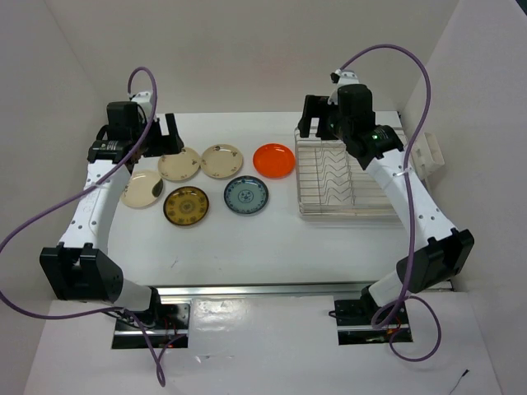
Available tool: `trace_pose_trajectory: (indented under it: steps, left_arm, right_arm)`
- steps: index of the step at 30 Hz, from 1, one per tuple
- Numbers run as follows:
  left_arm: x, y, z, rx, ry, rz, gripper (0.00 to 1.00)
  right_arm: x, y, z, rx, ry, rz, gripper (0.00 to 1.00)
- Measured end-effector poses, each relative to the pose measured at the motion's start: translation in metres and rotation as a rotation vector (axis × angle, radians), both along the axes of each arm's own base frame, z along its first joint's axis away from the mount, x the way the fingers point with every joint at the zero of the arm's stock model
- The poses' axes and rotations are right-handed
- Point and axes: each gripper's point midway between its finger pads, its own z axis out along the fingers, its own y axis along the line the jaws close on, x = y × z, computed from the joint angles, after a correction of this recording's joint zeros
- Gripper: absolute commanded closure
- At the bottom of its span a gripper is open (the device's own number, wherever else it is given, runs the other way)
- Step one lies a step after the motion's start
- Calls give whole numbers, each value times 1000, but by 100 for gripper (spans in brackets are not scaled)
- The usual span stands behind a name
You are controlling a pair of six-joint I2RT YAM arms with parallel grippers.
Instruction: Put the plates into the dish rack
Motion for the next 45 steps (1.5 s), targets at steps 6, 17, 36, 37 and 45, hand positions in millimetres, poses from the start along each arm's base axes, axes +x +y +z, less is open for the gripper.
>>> trace_pose_trajectory:
  steps: [6, 17, 36, 37, 45]
  left_arm:
    - [0, -2, 0, -26, 2, 8, 0]
    - [20, 55, -53, -220, 123, 170, 0]
    - [-21, 144, -180, -386, 332, 472, 3]
    - [-34, 142, -182, -389, 330, 498, 3]
    - [-64, 134, -188, -458, 239, 665, 4]
  right_arm:
    - [1, 7, -2, 12, 13, 31, 0]
    - [3, 19, -15, 30, 38, 85, 0]
    - [65, 63, -55, 53, 72, 201, 0]
    - [66, 64, -54, 53, 71, 202, 0]
    - [70, 69, -40, 49, 32, 240, 0]
